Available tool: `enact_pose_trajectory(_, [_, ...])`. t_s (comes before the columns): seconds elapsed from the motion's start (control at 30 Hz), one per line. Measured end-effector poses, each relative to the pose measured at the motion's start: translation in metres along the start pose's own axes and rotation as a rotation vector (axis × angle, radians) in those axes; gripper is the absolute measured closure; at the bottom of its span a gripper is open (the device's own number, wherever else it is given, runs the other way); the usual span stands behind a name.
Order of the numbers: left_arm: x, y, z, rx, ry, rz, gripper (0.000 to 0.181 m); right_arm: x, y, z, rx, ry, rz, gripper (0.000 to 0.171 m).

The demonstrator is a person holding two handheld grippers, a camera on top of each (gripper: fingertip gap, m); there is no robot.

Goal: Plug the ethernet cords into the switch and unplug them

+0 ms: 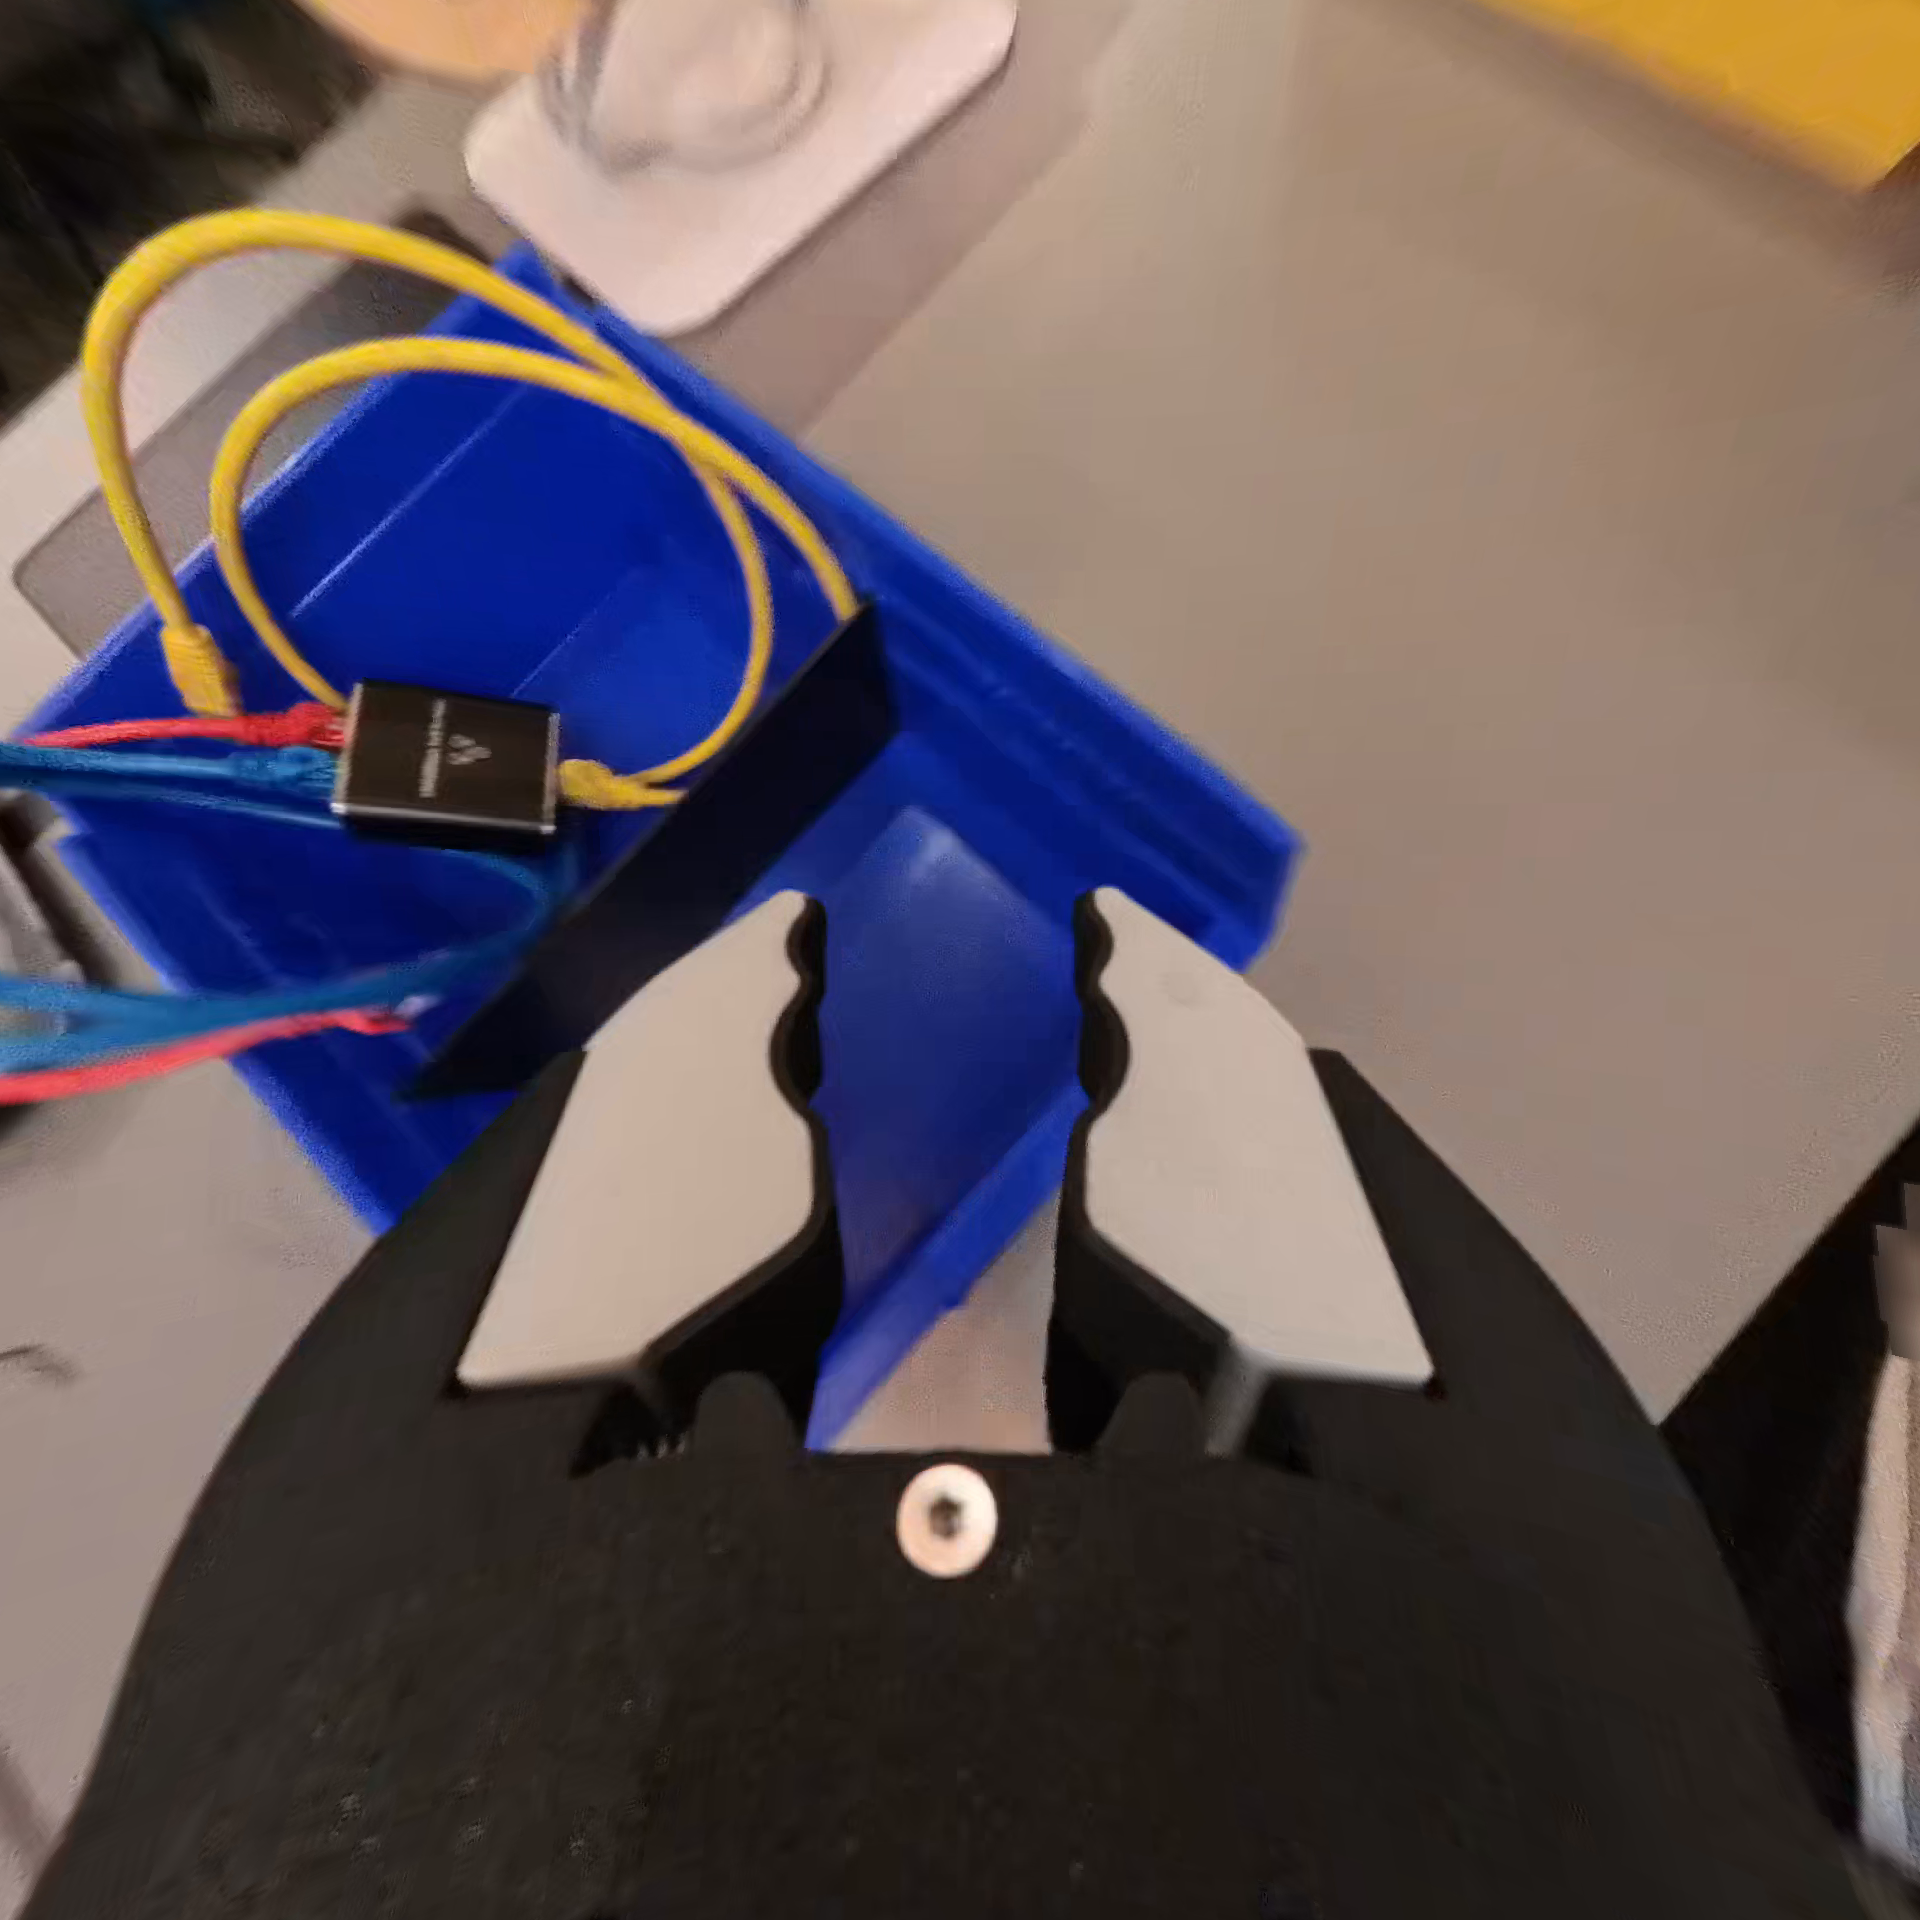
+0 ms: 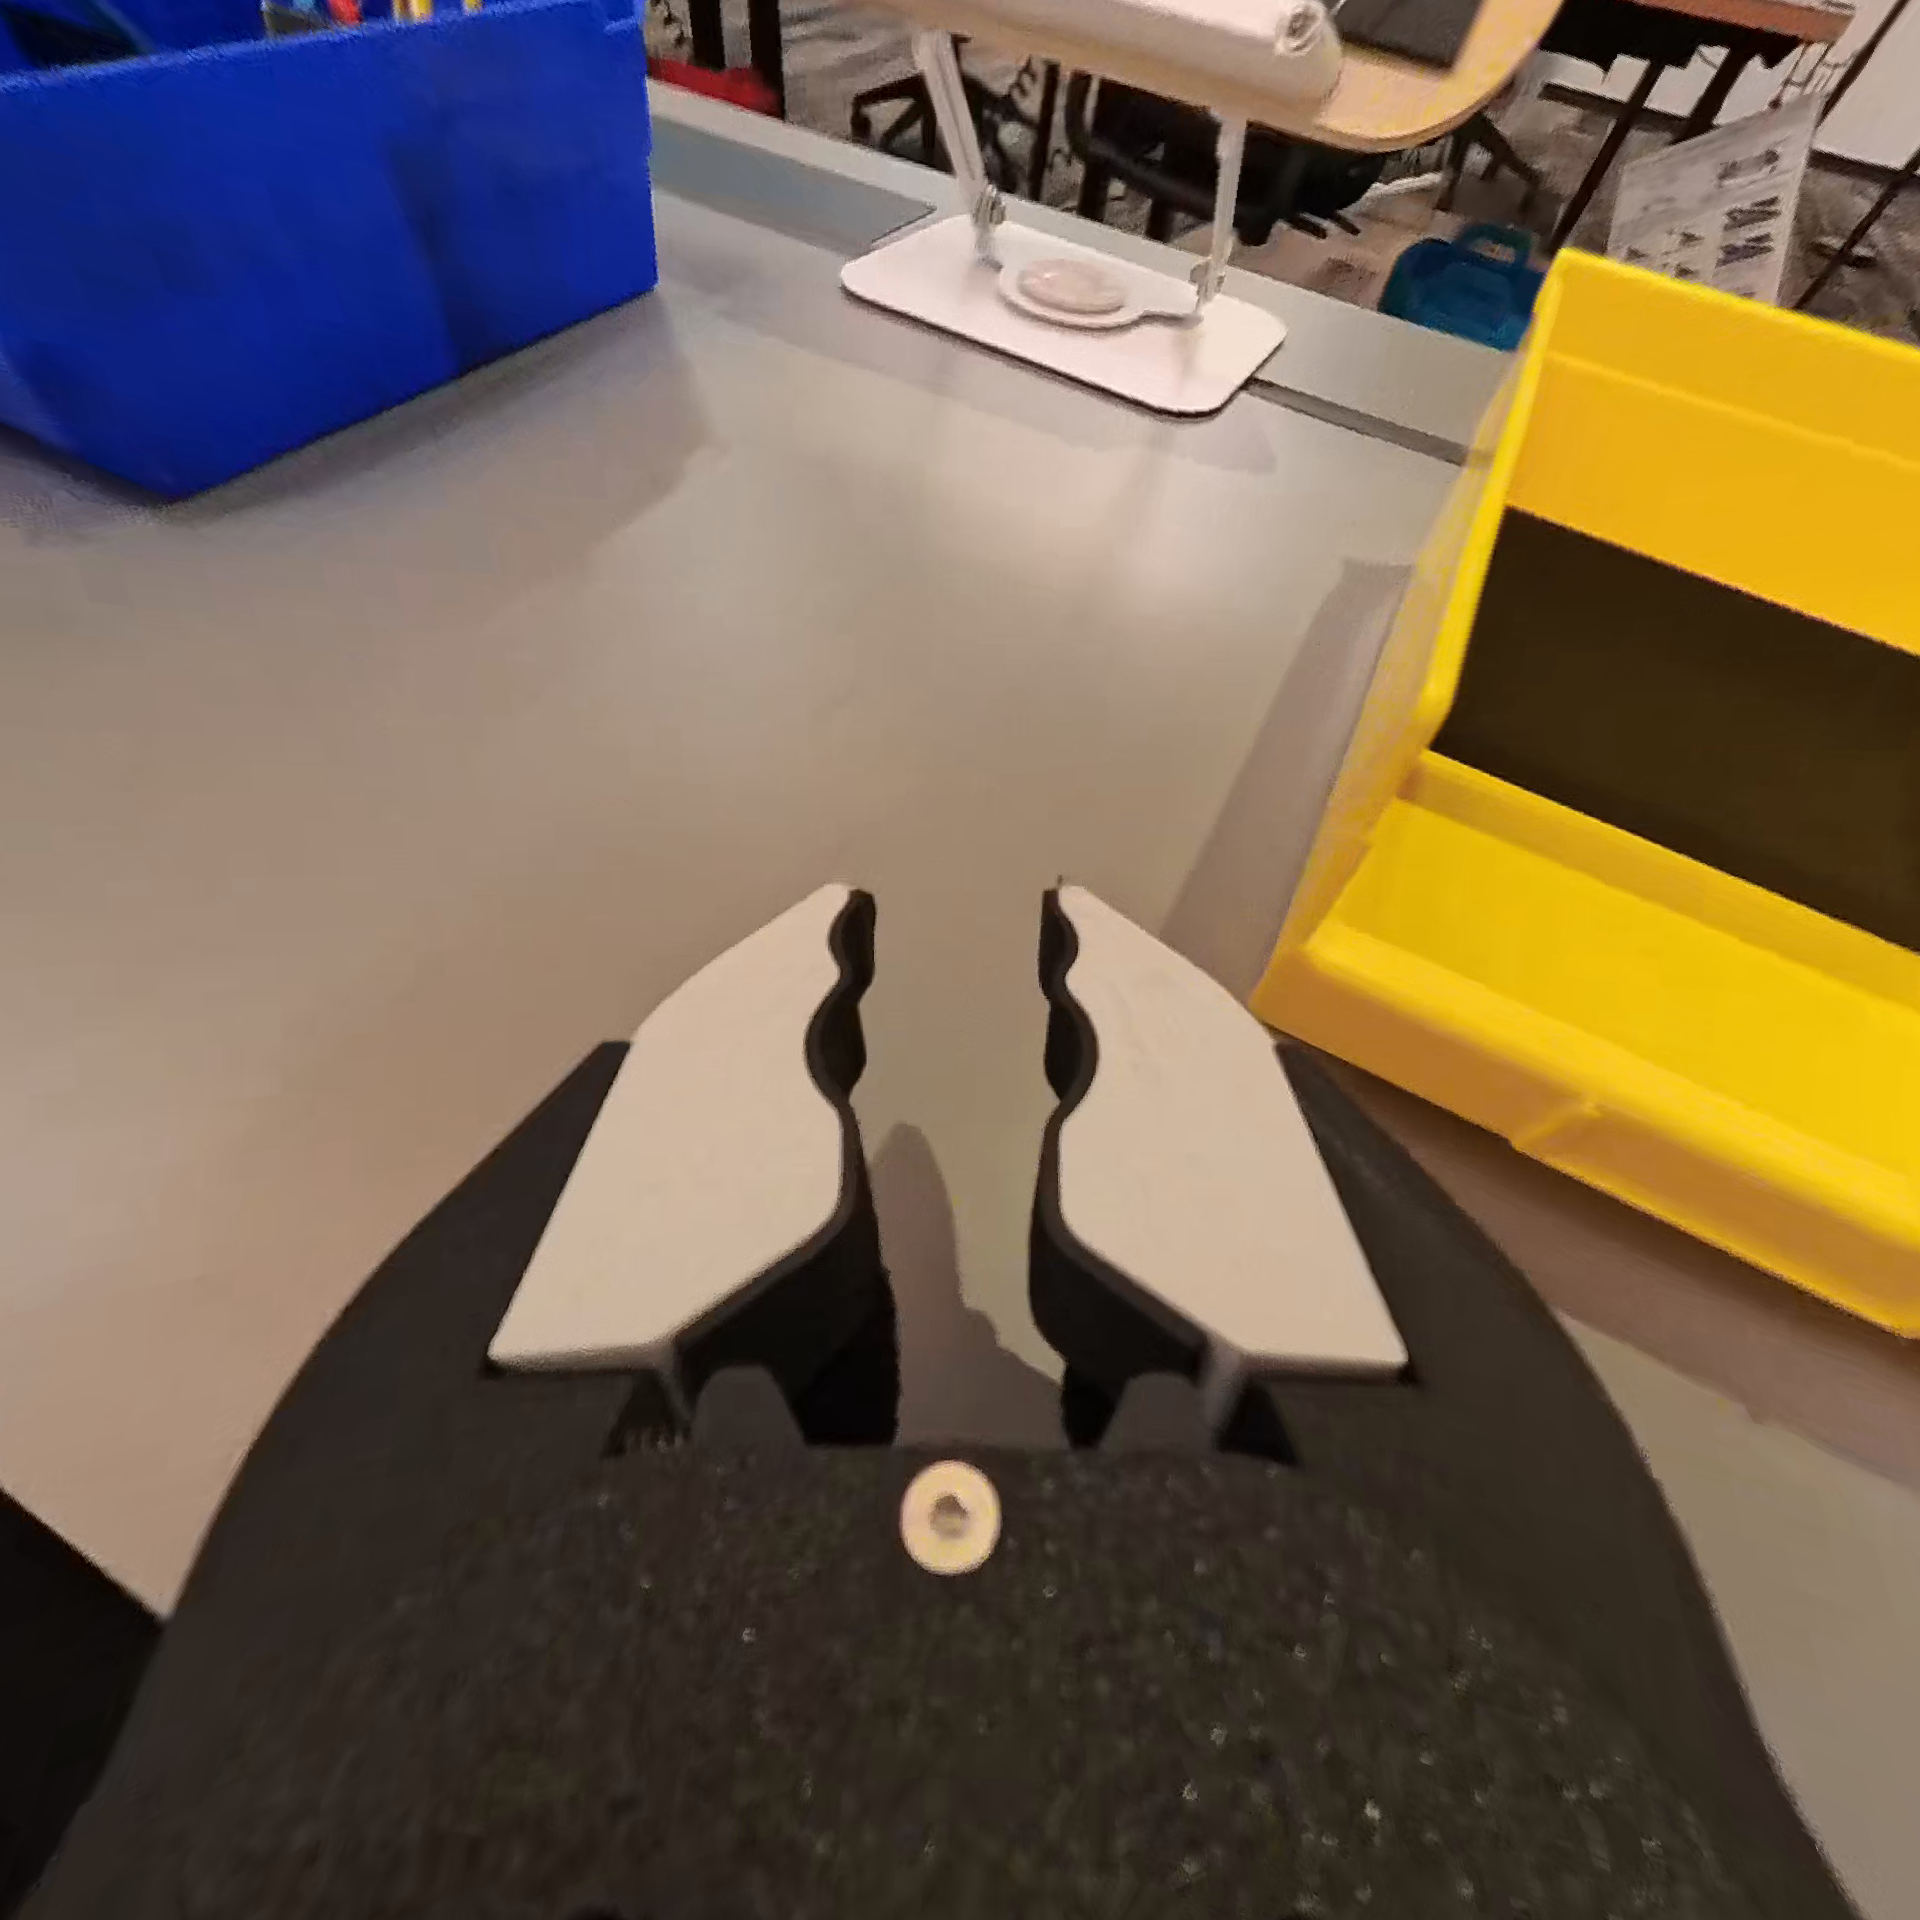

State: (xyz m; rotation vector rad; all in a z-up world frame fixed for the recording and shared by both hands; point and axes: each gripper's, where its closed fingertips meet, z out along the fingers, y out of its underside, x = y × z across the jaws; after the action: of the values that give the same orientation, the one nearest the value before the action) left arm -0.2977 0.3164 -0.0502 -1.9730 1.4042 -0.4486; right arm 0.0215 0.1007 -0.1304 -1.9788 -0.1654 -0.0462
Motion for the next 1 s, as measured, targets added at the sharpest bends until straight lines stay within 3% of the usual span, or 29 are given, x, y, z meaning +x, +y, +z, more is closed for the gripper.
enact_pose_trajectory(0.2, [-0.117,-0.018,0.072,-0.439,-0.175,0.120,0.127,0.018,0.012,-0.002,-0.030,0.017,0.040,0.140])
enact_pose_trajectory(0.37, [-0.168,0.015,0.108,-0.759,-0.307,0.169,0.116,0.034,0.018,-0.013,-0.027,0.038,0.084,0.140])
enact_pose_trajectory(0.6, [-0.172,0.027,0.119,-0.752,-0.408,0.125,0.105,0.043,0.026,-0.018,-0.043,0.029,0.129,0.140])
enact_pose_trajectory(0.73, [-0.170,0.022,0.112,-0.707,-0.509,0.125,0.114,0.041,0.028,-0.016,-0.055,0.015,0.127,0.140])
enact_pose_trajectory(0.8, [-0.170,0.026,0.113,-0.712,-0.514,0.103,0.119,0.041,0.028,-0.016,-0.059,0.012,0.126,0.140])
enact_pose_trajectory(1.0, [-0.170,0.028,0.118,-0.740,-0.503,-0.023,0.109,0.039,0.030,-0.015,-0.072,0.004,0.125,0.140])
